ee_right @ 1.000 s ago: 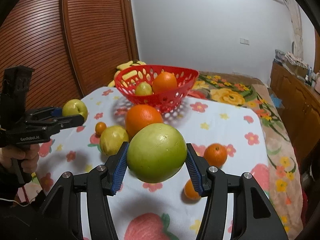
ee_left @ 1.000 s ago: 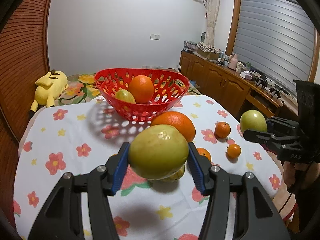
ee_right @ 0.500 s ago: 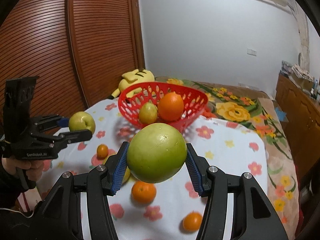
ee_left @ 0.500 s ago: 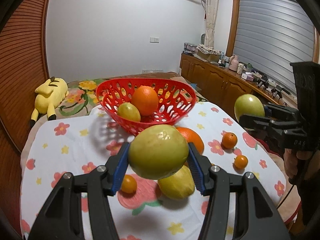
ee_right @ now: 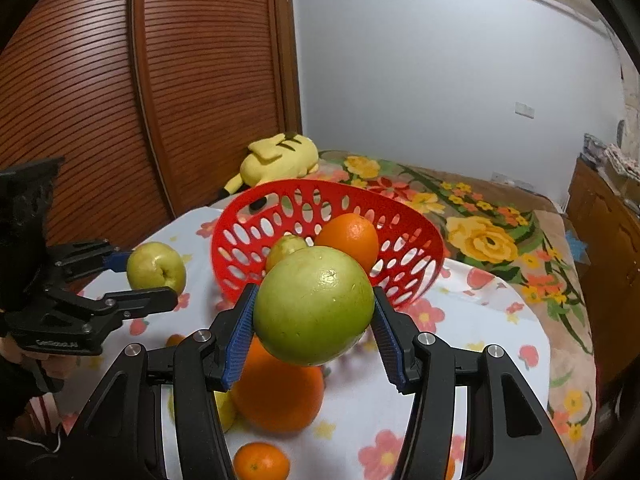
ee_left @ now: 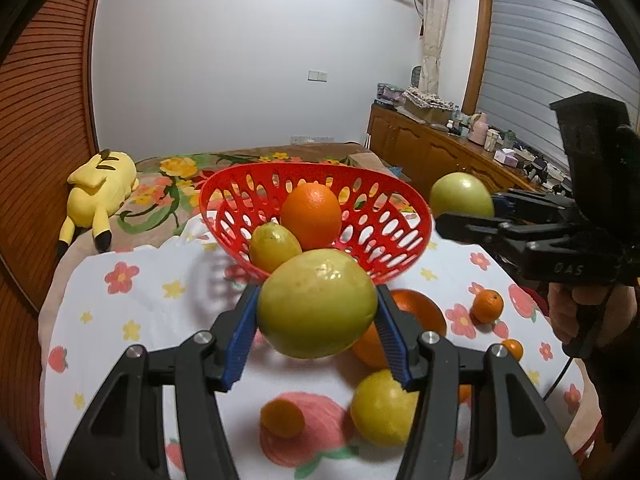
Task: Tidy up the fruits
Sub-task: 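Carry the yellow pear with the left gripper into the red basket, then open the left gripper to drop the pear and withdraw from the basket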
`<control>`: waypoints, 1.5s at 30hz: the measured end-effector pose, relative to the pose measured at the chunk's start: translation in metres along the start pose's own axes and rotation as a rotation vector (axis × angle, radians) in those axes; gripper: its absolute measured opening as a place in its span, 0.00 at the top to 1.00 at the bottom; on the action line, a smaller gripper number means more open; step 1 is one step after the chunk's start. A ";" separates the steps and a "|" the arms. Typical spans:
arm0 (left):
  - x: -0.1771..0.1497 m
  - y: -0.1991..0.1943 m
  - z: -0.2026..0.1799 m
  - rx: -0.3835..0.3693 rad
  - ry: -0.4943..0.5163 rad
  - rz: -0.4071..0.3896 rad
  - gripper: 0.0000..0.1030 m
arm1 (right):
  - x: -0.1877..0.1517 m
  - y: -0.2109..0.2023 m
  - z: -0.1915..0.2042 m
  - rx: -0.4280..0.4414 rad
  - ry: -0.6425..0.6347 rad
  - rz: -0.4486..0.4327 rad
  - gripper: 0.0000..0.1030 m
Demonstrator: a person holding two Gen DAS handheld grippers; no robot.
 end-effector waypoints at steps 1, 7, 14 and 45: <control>0.003 0.003 0.001 0.000 0.001 0.001 0.46 | 0.000 0.005 -0.001 0.004 0.001 0.007 0.46; 0.017 0.019 0.007 -0.004 -0.005 0.006 0.46 | -0.002 0.032 -0.011 0.009 0.006 0.056 0.45; 0.028 0.033 0.007 -0.016 0.001 0.012 0.46 | -0.004 0.045 -0.018 0.029 0.012 0.074 0.45; 0.032 0.073 0.005 0.004 0.010 0.076 0.46 | 0.001 0.009 -0.021 0.029 0.027 -0.002 0.38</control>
Point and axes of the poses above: each gripper's, at about its wrist camera, not at the fingertips, and y roughly the way its jaws point, z to its left, x to its top, the point moved 7 cm from there along y, roughly the way its jaws point, and after that the axes turned 5 degrees about z, right-handed, at the moved point
